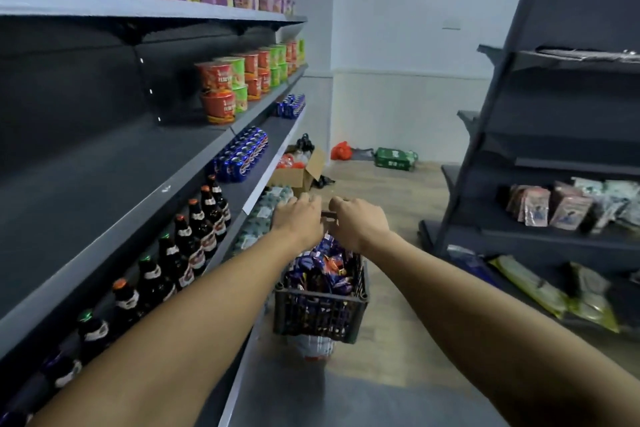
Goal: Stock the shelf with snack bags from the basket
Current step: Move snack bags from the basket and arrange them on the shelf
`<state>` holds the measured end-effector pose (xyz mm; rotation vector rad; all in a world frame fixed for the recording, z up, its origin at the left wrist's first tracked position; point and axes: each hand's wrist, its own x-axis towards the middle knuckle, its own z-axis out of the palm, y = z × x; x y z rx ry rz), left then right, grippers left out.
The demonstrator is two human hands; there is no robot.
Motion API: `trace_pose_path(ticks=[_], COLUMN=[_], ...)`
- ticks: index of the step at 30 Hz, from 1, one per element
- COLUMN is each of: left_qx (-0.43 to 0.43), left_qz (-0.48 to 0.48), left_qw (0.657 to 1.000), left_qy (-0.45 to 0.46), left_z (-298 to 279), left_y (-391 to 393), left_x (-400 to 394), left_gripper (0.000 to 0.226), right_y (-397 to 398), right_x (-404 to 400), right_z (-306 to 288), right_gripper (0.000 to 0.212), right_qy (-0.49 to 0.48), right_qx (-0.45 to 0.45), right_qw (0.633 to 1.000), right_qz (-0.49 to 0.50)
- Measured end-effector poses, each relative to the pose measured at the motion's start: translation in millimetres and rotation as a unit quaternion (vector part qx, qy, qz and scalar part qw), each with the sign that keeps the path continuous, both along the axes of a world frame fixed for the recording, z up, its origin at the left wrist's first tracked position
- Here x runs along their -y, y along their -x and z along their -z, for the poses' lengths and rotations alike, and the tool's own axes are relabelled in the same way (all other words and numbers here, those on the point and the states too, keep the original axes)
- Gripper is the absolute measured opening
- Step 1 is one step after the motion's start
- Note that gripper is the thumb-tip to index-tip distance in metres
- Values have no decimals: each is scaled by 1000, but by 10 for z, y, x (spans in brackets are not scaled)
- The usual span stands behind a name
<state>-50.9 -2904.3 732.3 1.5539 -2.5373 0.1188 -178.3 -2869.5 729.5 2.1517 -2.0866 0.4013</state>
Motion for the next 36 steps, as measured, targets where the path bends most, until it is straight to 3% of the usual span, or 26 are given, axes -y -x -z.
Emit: trace_pose_path(ticks=[7,17,36], left_qx=[22,-14,32], left_qz=[35,39,-87], left_qw=[999,999,971], left_qy=[1,-14,-219], left_z=[245,754,3114], left_y=[273,536,1204], left_x=[1159,2237,3215], left_gripper=[43,41,43], right_y=[252,675,1484], right_x=[998,2064,3454], right_z=[223,798,2988], right_gripper=[33,39,42], right_qy=[-23,-53,-230], right_qx=[-18,6,46], right_qw=[999,997,971], right_qz=[36,54,-40])
